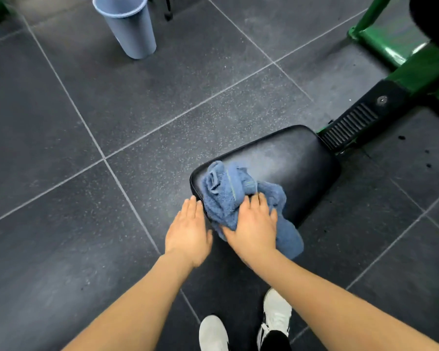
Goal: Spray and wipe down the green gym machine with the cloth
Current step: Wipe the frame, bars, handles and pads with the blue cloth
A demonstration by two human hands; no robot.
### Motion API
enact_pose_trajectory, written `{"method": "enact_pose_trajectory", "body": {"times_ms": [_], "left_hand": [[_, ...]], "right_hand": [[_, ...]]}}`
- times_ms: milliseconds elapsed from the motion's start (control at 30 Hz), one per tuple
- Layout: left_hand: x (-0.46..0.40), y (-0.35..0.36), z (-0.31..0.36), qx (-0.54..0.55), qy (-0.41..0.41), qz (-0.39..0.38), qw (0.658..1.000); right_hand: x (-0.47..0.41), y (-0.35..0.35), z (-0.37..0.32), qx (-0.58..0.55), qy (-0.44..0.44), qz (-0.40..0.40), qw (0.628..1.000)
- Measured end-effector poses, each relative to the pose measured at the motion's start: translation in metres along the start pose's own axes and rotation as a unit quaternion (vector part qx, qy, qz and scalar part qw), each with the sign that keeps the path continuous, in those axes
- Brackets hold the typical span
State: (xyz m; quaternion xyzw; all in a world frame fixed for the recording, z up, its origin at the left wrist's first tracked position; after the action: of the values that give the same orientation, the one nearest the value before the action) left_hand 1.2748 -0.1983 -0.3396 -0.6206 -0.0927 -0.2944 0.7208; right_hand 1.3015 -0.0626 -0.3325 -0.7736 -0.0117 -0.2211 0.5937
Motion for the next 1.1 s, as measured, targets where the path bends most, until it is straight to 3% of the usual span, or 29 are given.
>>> {"method": "enact_pose_trajectory", "body": {"times_ms": [100, 200, 300, 467, 633, 733, 833, 900, 1000, 1100], "left_hand": [[-0.003, -0.001, -0.001, 0.016, 0.016, 0.022, 1.0], [-0.005, 0.004, -0.009, 0.019, 0.024, 0.017, 0.999], [-0.009, 0.011, -0.029, 0.066, -0.042, 0.001, 0.997], [-0.011, 0.023, -0.06, 0.184, -0.195, -0.08, 0.96], [0.001, 0.022, -0.056, 0.109, -0.181, -0.139, 0.968], [0.014, 0.026, -0.045, 0.092, -0.149, -0.214, 0.961], [0.031, 0.027, -0.03, 0.137, -0.147, -0.267, 0.942], [0.044, 0.04, -0.018, 0.228, -0.171, -0.312, 0.907], [0.074, 0.064, 0.003, 0.436, -0.272, -0.387, 0.766], [0.078, 0.07, 0.017, 0.586, -0.347, -0.346, 0.645]], "right_hand": [[-0.034, -0.011, -0.001, 0.018, -0.071, 0.017, 0.997], [-0.078, -0.027, 0.001, 0.016, -0.016, 0.011, 1.0], [-0.106, -0.035, -0.026, 0.019, 0.014, -0.022, 0.999], [-0.067, -0.003, -0.094, 0.096, -0.163, -0.05, 0.981], [-0.024, 0.02, -0.101, 0.199, -0.267, -0.03, 0.942], [0.004, 0.035, -0.084, 0.235, -0.298, -0.075, 0.922], [0.032, 0.036, -0.063, 0.231, -0.386, -0.062, 0.891], [0.05, 0.037, -0.042, 0.233, -0.433, -0.062, 0.868], [0.059, 0.045, -0.026, 0.274, -0.479, -0.111, 0.826], [0.048, 0.04, -0.035, 0.318, -0.533, -0.147, 0.77]]}}
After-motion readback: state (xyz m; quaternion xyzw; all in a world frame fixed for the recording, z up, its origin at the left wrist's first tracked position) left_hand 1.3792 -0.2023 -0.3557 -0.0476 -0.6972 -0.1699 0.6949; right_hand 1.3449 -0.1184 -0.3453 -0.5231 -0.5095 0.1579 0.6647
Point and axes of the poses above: each hand's wrist, its own x-axis away from the middle knuckle, its own y-axis out of the palm, z = x × y, the point moved 7 cm from there along -x, towards the middle knuckle, and after that the axes turned 2 degrees about -y, right-handed, at the moved point
